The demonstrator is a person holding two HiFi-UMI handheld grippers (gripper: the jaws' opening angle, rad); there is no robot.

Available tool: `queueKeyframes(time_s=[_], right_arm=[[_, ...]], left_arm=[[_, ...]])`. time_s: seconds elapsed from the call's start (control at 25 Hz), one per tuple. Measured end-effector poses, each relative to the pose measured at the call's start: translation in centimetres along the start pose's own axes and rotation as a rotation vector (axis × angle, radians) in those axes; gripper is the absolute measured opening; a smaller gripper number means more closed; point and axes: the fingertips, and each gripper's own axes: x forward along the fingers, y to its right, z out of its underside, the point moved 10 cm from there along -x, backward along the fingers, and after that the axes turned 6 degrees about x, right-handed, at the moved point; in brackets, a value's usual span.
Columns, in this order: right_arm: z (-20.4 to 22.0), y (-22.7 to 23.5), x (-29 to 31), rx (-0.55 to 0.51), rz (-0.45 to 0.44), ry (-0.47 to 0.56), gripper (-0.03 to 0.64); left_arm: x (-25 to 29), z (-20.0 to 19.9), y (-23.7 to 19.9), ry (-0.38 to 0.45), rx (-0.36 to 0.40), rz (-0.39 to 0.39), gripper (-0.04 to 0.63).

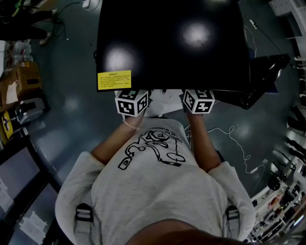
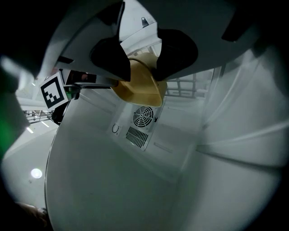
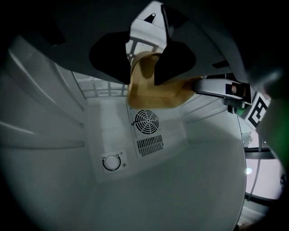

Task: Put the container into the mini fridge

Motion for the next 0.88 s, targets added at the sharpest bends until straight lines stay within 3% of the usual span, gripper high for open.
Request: queueKeyframes(time_s=[0.88], right_arm=[[-0.3,-0.2,-1.1,-0.042,0.037,0.066,0.167]], left_arm=[[0.2,0.0,0.1,0.02,0.021,-0.011,0.184]])
